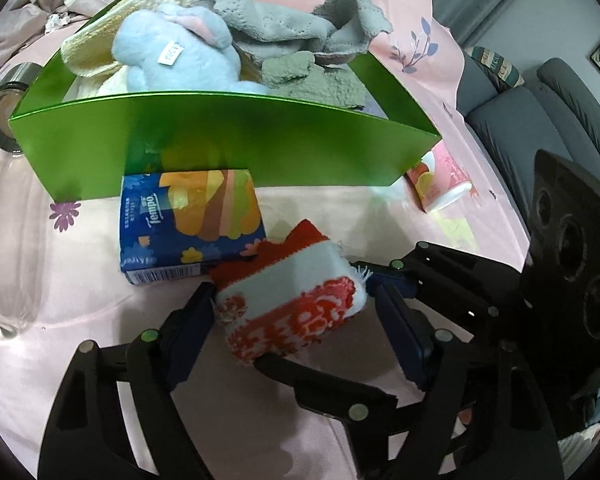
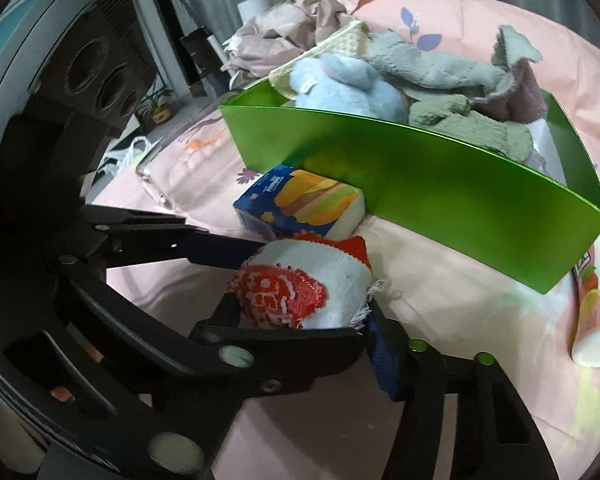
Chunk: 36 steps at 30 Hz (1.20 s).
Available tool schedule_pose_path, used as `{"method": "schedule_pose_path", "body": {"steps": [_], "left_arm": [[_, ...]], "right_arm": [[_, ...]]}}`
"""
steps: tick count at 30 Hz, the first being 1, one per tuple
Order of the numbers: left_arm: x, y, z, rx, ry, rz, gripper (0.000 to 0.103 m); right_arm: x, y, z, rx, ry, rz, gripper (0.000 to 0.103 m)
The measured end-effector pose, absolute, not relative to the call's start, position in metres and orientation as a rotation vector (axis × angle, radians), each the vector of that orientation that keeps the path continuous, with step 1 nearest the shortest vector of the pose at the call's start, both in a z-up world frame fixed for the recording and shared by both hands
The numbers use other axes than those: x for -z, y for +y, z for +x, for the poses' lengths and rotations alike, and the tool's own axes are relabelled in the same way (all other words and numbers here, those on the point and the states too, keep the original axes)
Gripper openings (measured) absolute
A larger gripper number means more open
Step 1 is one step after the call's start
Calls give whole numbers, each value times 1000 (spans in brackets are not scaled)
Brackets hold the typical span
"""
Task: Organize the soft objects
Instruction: 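Grasp the red-white patterned cloth with the right gripper, then lift the red-white cloth and carry it over the green box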
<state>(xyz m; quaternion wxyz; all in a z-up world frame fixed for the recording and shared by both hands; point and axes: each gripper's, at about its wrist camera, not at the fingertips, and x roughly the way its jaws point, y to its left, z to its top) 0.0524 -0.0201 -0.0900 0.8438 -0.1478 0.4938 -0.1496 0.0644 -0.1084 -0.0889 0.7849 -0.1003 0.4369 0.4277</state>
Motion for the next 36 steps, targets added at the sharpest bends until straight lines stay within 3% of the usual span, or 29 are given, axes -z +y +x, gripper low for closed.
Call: {"method": "schedule_pose_path", "body": {"steps": [10, 36], "left_arm": [[91, -14, 44, 348, 1014, -342, 76], [35, 10, 2, 336, 849, -356, 76]], "right_arm": [[86, -102, 58, -884, 924, -234, 54], [27, -74, 21, -851, 783, -251, 54]]}}
